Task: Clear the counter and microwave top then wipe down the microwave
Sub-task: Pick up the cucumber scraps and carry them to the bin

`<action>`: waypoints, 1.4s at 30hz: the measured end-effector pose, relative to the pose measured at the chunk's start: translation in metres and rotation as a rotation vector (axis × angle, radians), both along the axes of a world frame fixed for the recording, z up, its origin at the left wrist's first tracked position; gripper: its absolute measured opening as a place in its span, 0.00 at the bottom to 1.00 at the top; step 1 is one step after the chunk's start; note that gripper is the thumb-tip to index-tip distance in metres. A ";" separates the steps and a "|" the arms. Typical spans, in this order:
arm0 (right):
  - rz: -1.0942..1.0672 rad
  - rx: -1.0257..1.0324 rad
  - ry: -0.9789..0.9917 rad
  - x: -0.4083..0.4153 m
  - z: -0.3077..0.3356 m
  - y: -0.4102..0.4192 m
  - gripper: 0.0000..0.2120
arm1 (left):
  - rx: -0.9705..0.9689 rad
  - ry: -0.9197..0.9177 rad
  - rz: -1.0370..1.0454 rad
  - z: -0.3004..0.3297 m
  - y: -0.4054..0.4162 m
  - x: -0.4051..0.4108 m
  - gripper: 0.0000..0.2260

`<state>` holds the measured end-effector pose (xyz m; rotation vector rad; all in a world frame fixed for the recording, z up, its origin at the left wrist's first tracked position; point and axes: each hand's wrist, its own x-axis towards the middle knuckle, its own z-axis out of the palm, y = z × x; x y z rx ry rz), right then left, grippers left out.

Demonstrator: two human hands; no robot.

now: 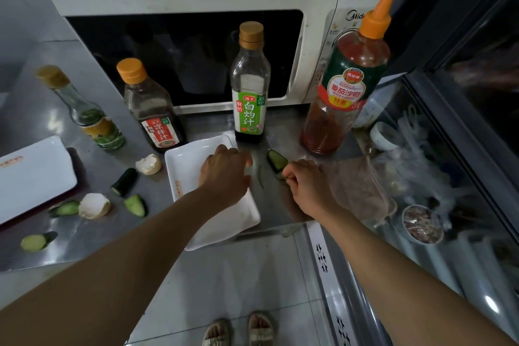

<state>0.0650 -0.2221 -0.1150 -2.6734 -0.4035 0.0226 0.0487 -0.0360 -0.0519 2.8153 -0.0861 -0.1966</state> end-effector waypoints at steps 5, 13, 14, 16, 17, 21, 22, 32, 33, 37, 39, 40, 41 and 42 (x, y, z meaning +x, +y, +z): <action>-0.003 0.052 0.016 -0.004 0.000 -0.004 0.04 | -0.009 0.004 -0.004 -0.002 0.009 -0.005 0.14; -0.022 0.047 0.042 -0.008 0.003 -0.001 0.03 | -0.009 0.022 -0.006 -0.003 0.015 -0.011 0.14; -0.027 0.040 0.039 -0.008 0.004 -0.001 0.03 | -0.010 0.022 -0.004 -0.003 0.016 -0.011 0.14; -0.035 0.025 0.040 -0.009 0.004 0.000 0.03 | -0.011 0.024 0.002 -0.003 0.017 -0.011 0.14; -0.036 0.019 0.043 -0.010 0.004 0.001 0.03 | -0.010 0.025 0.004 -0.003 0.018 -0.012 0.14; -0.049 -0.003 0.070 -0.012 0.007 0.004 0.02 | -0.012 0.026 0.009 -0.004 0.021 -0.015 0.14; -0.050 0.003 0.070 -0.013 0.008 0.005 0.02 | -0.014 0.024 0.011 -0.003 0.023 -0.015 0.14; -0.204 0.168 0.101 -0.014 0.014 0.040 0.03 | -0.021 -0.003 0.021 0.005 0.041 -0.019 0.14; -0.219 0.183 0.097 -0.014 0.015 0.046 0.03 | -0.021 -0.003 0.023 0.005 0.043 -0.019 0.14; -0.242 0.068 0.119 -0.014 0.012 0.067 0.03 | -0.013 0.006 0.027 0.002 0.055 -0.019 0.14; -0.274 -0.016 0.119 -0.014 0.010 0.072 0.03 | -0.014 0.011 0.035 0.000 0.059 -0.018 0.14; -0.288 -0.047 0.119 -0.013 0.009 0.073 0.03 | -0.015 0.013 0.038 -0.001 0.060 -0.018 0.14; -0.298 -0.074 0.123 -0.013 0.008 0.075 0.04 | -0.015 0.017 0.041 -0.002 0.061 -0.018 0.15; -0.304 -0.099 0.129 -0.013 0.007 0.076 0.04 | -0.017 0.021 0.045 -0.003 0.062 -0.018 0.15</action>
